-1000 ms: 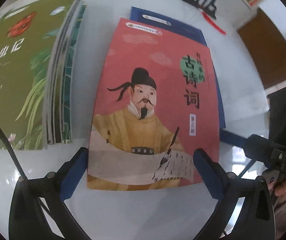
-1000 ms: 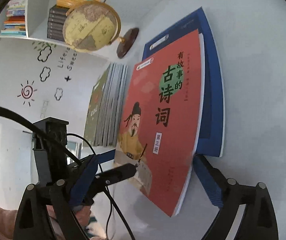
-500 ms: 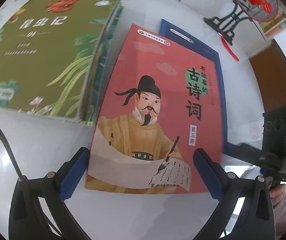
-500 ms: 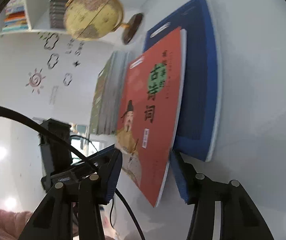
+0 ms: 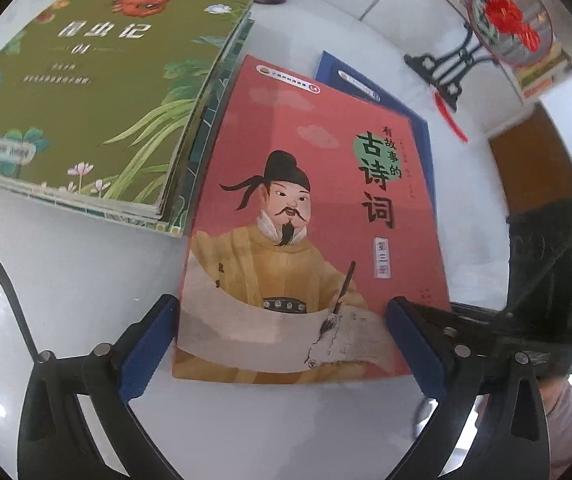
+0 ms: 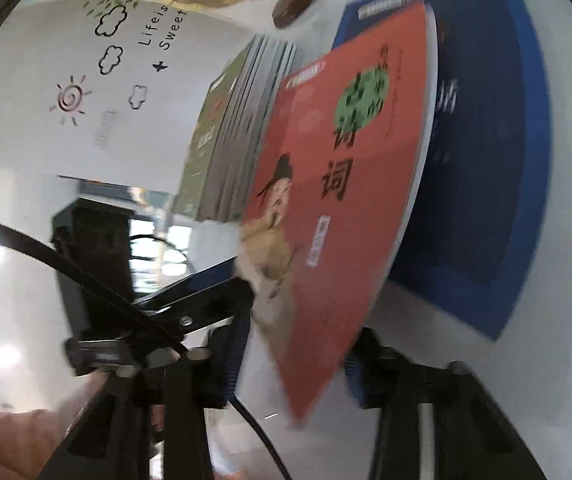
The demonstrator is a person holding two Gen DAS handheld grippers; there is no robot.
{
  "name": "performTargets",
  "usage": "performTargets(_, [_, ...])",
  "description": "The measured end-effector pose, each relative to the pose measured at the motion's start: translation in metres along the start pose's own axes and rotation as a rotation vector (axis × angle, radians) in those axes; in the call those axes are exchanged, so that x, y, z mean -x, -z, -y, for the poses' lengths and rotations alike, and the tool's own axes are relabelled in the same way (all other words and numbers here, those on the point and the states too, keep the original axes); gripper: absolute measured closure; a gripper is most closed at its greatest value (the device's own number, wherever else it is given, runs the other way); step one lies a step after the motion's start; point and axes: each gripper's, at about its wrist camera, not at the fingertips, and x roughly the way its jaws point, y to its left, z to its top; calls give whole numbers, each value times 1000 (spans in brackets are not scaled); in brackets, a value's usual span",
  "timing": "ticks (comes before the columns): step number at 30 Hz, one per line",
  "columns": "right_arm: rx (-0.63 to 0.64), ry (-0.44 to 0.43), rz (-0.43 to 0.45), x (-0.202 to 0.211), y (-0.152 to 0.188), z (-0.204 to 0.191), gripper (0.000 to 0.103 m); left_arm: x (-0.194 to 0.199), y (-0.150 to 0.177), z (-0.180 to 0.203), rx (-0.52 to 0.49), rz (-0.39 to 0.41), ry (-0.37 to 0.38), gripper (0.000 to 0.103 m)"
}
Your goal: Organize books
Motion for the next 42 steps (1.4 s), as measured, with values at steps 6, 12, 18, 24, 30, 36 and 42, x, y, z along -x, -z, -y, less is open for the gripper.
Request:
performTargets(6, [289, 252, 38, 14, 8, -36, 90, 3, -1, -7, 140, 9, 57, 30])
performTargets(12, [403, 335, 94, 36, 19, -63, 90, 8, 2, 15, 98, 6, 108, 30])
performTargets(18, [362, 359, 157, 62, 21, -63, 90, 13, -9, 33, 128, 24, 229, 30])
performTargets(24, [369, 393, 229, 88, 23, -77, 90, 32, -28, 48, 89, 60, 302, 30])
performTargets(30, [416, 455, 269, 95, 13, -108, 89, 59, -50, 47, 68, 111, 340, 30])
performTargets(36, [437, 445, 306, 85, -5, -140, 89, 94, -72, 18, 59, 179, 351, 30])
performTargets(42, [472, 428, 311, 43, -33, -178, 89, 127, -96, -30, 36, 225, 293, 30])
